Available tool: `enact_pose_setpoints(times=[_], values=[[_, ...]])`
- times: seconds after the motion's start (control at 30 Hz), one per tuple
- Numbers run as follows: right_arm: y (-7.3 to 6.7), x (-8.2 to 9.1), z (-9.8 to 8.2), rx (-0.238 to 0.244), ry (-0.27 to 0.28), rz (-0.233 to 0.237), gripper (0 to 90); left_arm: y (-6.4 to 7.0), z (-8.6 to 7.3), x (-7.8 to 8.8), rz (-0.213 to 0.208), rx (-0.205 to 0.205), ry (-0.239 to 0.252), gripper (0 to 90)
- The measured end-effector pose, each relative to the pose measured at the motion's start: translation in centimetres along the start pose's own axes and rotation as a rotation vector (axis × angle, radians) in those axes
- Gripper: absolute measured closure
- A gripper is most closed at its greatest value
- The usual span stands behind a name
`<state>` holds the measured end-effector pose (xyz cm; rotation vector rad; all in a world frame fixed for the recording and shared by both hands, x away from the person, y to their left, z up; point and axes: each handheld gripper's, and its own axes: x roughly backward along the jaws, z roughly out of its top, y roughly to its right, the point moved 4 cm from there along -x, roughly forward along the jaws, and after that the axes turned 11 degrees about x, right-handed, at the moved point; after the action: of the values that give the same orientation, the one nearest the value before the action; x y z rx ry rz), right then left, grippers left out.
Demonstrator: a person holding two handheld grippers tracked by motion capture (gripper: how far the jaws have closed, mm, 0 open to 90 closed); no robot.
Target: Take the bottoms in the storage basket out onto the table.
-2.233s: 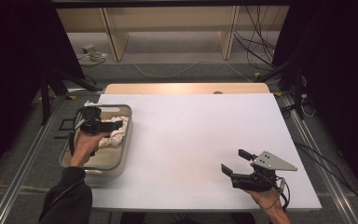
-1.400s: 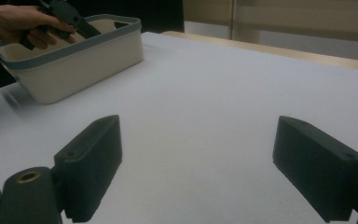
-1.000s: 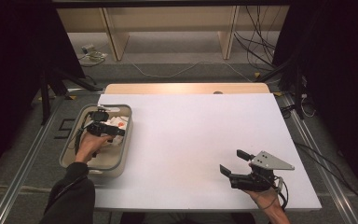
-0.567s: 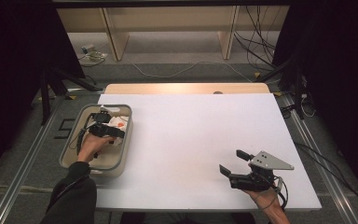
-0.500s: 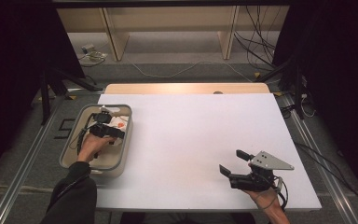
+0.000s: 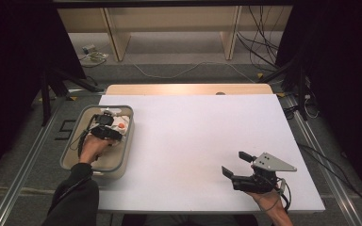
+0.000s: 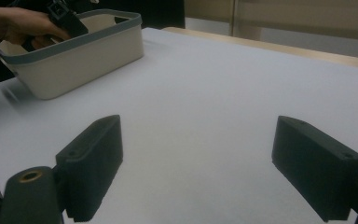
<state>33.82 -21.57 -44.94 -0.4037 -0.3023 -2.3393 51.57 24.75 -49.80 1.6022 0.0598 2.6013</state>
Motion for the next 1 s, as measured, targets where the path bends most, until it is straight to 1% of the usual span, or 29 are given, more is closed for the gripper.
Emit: enact_pose_setpoints(times=[0.1, 0.23, 0.37, 0.5, 0.8, 1.0], values=[[0.0, 0.0, 0.0, 0.002, 0.000, -0.001, 17.2, -0.2, 0.0, 0.1, -0.018, 0.014, 0.008, 62.2], [0.1, 0.0, 0.0, 0.003, -0.001, -0.002, 17.3, -0.2, -0.1, 0.3, -0.037, 0.020, 0.015, 64.9], [0.1, 0.1, 0.0, 0.002, 0.004, -0.003, 17.3, -0.3, -0.2, 0.7, -0.058, 0.029, 0.023, 65.4], [0.1, 0.1, 0.0, 0.001, 0.006, -0.006, 17.3, -0.5, -0.4, 1.3, -0.066, 0.035, 0.032, 65.5], [0.1, 0.2, 0.1, 0.002, 0.010, -0.007, 17.4, -0.7, -0.7, 3.3, -0.080, 0.028, 0.069, 65.4], [0.0, 0.2, 0.1, 0.004, 0.006, -0.008, 17.5, -0.5, -0.7, 4.2, -0.092, 0.023, 0.086, 65.3]])
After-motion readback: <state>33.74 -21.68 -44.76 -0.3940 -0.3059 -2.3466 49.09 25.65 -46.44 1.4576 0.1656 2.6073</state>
